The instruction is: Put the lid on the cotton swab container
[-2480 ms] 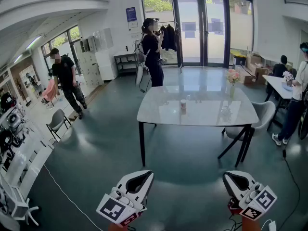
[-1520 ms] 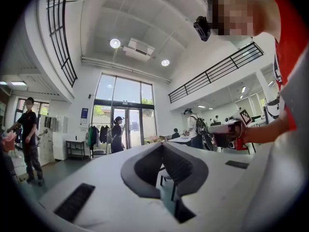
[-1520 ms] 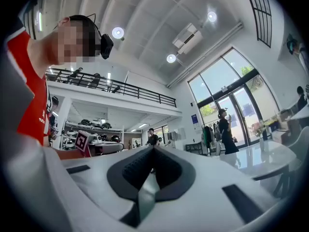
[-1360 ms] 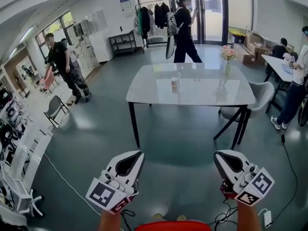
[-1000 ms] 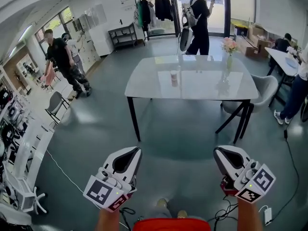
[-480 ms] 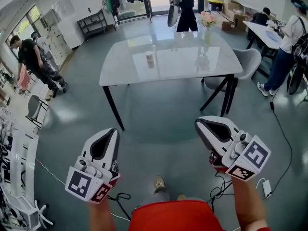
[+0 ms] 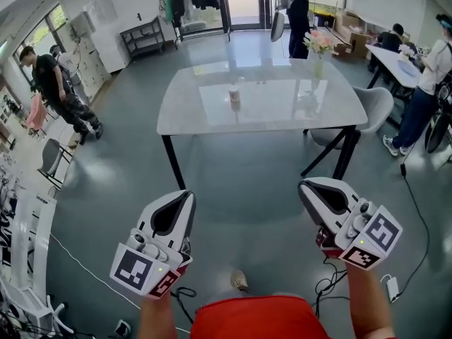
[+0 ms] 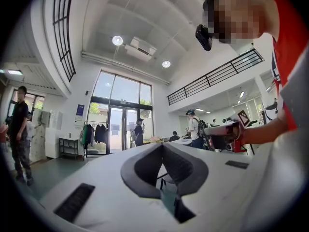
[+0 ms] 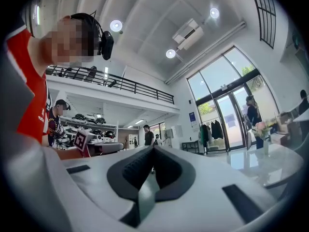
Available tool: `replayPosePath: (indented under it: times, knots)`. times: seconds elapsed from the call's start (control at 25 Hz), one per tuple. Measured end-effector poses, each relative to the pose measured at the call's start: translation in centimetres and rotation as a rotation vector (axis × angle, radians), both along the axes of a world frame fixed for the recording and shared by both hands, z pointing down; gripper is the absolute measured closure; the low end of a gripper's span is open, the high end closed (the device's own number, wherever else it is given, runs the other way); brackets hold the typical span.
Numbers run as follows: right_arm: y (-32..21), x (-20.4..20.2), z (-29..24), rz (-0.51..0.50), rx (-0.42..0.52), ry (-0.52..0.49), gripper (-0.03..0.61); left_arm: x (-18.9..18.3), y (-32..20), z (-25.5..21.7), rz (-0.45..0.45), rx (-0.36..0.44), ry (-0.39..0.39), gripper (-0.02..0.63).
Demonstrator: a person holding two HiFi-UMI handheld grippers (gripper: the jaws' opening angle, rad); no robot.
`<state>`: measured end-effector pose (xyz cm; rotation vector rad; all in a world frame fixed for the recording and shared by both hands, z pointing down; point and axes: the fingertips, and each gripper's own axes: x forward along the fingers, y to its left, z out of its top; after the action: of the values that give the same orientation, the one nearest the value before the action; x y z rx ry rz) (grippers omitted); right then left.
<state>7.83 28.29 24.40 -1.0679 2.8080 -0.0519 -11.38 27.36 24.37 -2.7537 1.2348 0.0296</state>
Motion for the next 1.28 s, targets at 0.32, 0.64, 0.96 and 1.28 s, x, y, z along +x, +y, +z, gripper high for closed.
replayPosePath:
  times: [0.32, 0.64, 0.96, 1.28]
  knots:
    - [-5.7, -3.9, -0.5, 0.039, 0.005, -0.033, 0.580, -3.8, -5.4, -0.6, 0.037, 0.012, -0.032, 0.592]
    - [-12.3, -5.8, 1.1, 0.043, -0.022, -0.016, 0.580, -4.9, -12.3, 0.7, 0.048, -0.012, -0.028, 0.592]
    - [-23.2, -5.1, 1.8, -0.001, -0.035, -0.038, 0.580, -4.1, -22.1, 1.4, 0.016, -0.014, -0.045, 0.592]
    - [-34.2, -3.2, 3.1, -0.054, -0.063, -0.002, 0.545, -1.3, -32.8, 2.8, -0.033, -0.030, -0.067, 0.592]
